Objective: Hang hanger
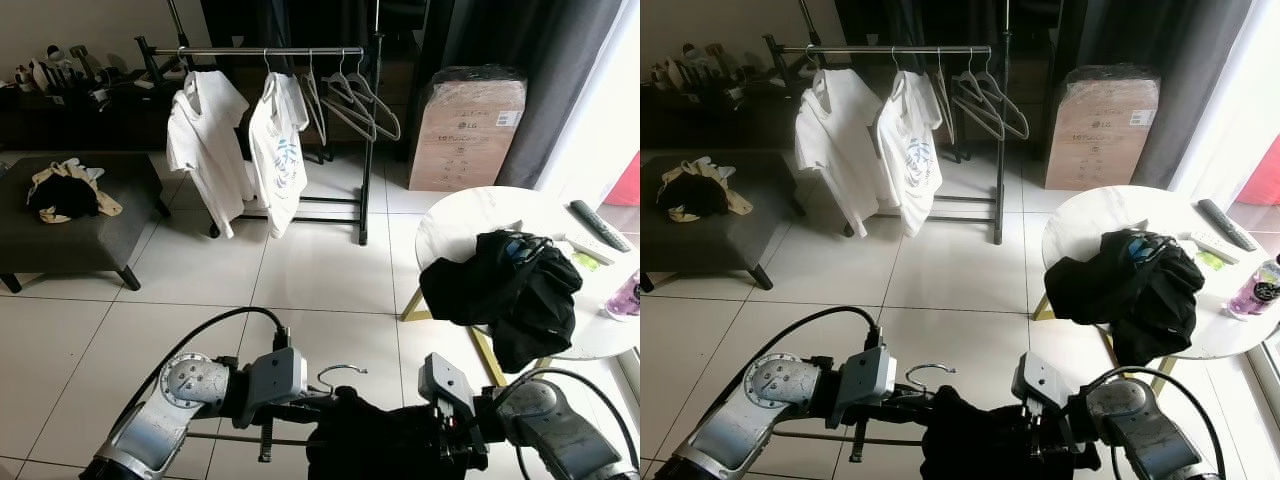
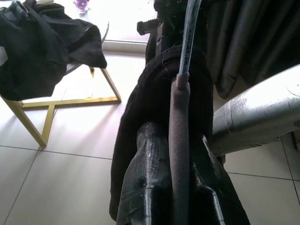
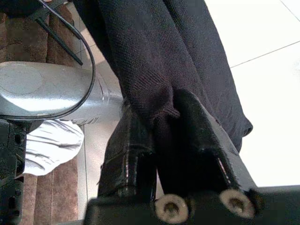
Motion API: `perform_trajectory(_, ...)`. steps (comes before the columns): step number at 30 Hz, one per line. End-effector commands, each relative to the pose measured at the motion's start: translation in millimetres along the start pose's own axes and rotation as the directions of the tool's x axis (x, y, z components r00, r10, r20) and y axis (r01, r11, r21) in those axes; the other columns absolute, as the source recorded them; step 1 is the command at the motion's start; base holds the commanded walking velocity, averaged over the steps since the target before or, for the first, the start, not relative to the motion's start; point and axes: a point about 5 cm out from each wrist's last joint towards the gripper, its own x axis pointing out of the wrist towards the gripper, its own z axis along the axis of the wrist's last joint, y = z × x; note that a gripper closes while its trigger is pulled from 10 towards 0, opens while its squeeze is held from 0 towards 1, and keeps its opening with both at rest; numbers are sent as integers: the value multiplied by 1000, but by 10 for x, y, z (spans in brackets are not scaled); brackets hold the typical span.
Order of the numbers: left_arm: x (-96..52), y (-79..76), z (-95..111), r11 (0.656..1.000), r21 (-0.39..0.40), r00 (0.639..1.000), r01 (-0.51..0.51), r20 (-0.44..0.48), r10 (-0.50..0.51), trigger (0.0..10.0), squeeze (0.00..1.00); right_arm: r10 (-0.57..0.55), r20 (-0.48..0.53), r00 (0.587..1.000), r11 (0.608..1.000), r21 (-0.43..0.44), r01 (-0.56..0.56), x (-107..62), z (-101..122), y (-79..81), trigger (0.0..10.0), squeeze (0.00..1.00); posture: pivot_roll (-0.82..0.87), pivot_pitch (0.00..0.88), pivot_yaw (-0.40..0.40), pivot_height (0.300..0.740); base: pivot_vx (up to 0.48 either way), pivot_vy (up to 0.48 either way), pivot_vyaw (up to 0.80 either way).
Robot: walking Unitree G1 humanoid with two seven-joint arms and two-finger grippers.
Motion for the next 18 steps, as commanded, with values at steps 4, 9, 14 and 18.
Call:
perform_trajectory(4,-43,130,132,995,65,997,-73,31,71,10000,0,80,-8,997,997,16,-80,108,-62,93,0,0,-42,161,21,740,0,0,0)
perform_trajectory(9,-68,97,107,1000,7,1000,-28,14,28,10000,1000,73,-8,997,997,18,-73,123,-71,88,0,0,-41,160,23,740,0,0,0)
perform_trajectory(14,-119,87,139,1000,-15,1000,-5,27,6,10000,1000,66,-7,998,998,18,-66,122,-70,74,0,0,-38,160,21,740,0,0,0)
perform_trajectory(18,-189,43,117,999,-22,1000,29,-1,-29,10000,1000,53,-28,998,998,23,-52,110,-114,47,0,0,-35,161,17,740,0,0,0)
